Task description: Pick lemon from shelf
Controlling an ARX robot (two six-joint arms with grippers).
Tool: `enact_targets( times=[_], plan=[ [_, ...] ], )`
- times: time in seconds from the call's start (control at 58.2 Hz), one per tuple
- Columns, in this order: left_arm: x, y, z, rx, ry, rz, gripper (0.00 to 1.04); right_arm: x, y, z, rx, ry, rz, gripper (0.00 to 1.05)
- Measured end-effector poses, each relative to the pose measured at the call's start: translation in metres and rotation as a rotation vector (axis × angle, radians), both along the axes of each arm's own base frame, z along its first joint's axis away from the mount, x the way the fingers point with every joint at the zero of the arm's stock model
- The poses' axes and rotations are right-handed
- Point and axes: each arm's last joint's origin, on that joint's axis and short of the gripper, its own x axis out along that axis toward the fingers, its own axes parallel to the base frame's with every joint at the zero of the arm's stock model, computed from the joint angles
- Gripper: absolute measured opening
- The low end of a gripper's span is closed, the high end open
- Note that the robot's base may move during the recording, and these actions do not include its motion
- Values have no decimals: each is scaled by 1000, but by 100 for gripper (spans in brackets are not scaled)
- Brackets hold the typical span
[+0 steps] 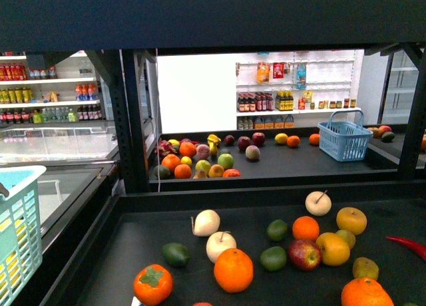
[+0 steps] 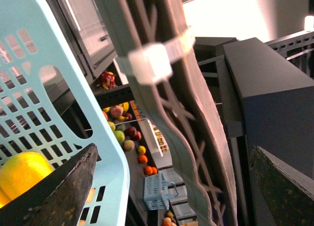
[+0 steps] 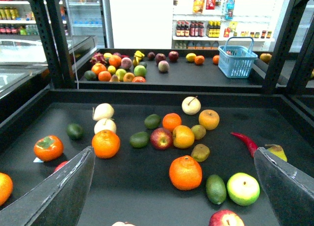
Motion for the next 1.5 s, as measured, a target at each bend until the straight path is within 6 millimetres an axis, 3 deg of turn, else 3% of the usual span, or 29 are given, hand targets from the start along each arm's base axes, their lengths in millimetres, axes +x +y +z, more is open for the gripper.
enact_targets(
  times=[0.206, 0.361, 0.499, 0.705, 0.774, 0.808, 0.929, 1.066, 1.221, 1.496],
  plan=[
    [-14, -20, 17, 62, 150, 39, 97, 0, 0, 0, 0, 0, -1, 97],
    [-36, -34, 40, 185, 309, 119, 97, 0, 0, 0, 0, 0, -2, 97],
    [-77, -67, 72, 404, 432, 145, 97, 0, 0, 0, 0, 0, -2, 97],
    [-144, -129, 89, 717, 500, 127, 97, 0, 0, 0, 0, 0, -2, 97],
    [-169, -150, 93, 826, 472, 166, 96, 0, 0, 0, 0, 0, -2, 97],
    [-180, -163, 96, 925, 340, 111, 90, 0, 0, 0, 0, 0, -2, 97],
    [-211, -178, 82, 1125, 104, 36, 67, 0, 0, 0, 0, 0, -2, 97],
    [-210, -178, 42, 1187, 133, 31, 35, 0, 0, 0, 0, 0, -2, 97],
    [-211, -178, 24, 1195, 122, 38, 2, 0, 0, 0, 0, 0, -2, 97],
    [-211, -178, 0, 1201, 127, 35, 3, 0, 0, 0, 0, 0, -2, 97]
  ],
)
